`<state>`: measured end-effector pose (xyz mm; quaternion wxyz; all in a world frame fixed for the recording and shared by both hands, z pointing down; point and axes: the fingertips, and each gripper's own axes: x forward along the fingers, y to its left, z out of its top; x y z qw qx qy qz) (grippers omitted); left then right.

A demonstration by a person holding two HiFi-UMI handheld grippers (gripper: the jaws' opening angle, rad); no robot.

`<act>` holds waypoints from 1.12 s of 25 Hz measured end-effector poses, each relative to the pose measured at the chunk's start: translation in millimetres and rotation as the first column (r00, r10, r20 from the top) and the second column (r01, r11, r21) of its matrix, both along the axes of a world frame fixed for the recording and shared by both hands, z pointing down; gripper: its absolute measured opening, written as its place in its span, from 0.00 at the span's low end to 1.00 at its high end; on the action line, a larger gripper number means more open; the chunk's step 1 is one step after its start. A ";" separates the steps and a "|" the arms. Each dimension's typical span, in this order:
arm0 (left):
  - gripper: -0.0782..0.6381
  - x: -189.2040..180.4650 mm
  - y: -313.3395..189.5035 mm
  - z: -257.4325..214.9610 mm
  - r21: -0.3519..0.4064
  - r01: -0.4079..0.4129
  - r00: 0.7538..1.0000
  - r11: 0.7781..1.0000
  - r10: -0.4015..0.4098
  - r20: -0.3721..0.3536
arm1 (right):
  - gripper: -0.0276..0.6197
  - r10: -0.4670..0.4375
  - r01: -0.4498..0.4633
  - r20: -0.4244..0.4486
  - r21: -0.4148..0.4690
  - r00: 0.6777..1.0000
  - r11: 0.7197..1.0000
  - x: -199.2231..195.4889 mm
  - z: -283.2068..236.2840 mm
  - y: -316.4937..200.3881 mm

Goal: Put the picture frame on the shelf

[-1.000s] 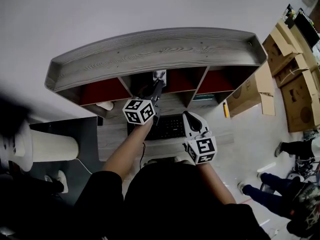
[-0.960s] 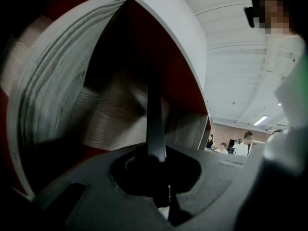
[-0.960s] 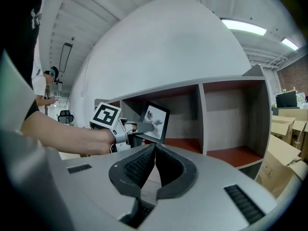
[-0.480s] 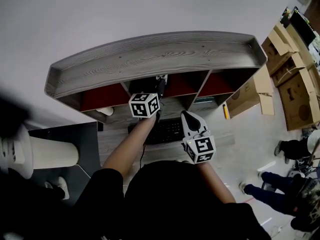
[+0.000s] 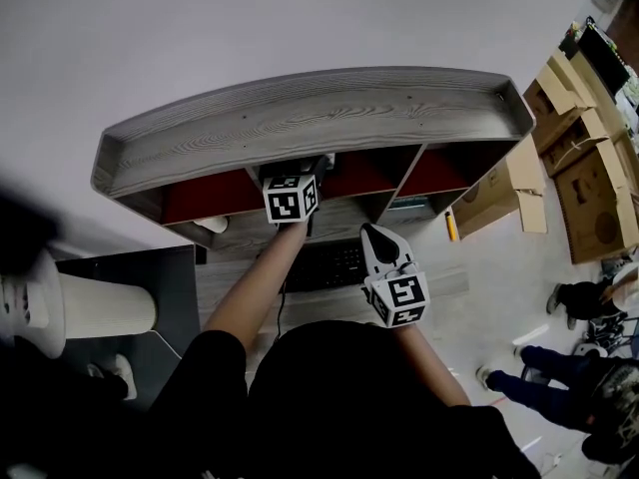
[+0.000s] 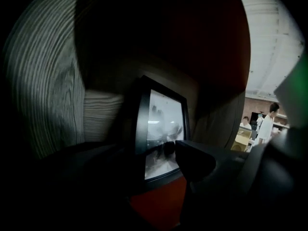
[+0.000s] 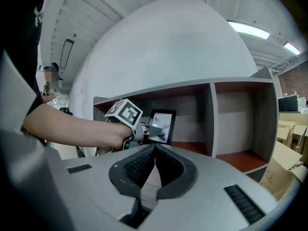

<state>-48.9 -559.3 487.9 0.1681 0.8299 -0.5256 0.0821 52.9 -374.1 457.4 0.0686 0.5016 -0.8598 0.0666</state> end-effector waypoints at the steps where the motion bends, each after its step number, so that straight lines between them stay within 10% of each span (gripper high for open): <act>1: 0.51 0.5 -0.8 1.7 -0.007 0.002 1.000 1.000 -0.002 0.012 | 0.06 0.000 0.000 0.000 0.000 1.000 1.000 0.2 0.4 0.2; 28: 0.56 -3.7 16.1 -12.3 0.054 0.025 0.994 0.998 -0.020 -0.104 | 0.06 0.063 -0.063 0.025 -0.001 0.998 0.998 23.2 1.9 4.6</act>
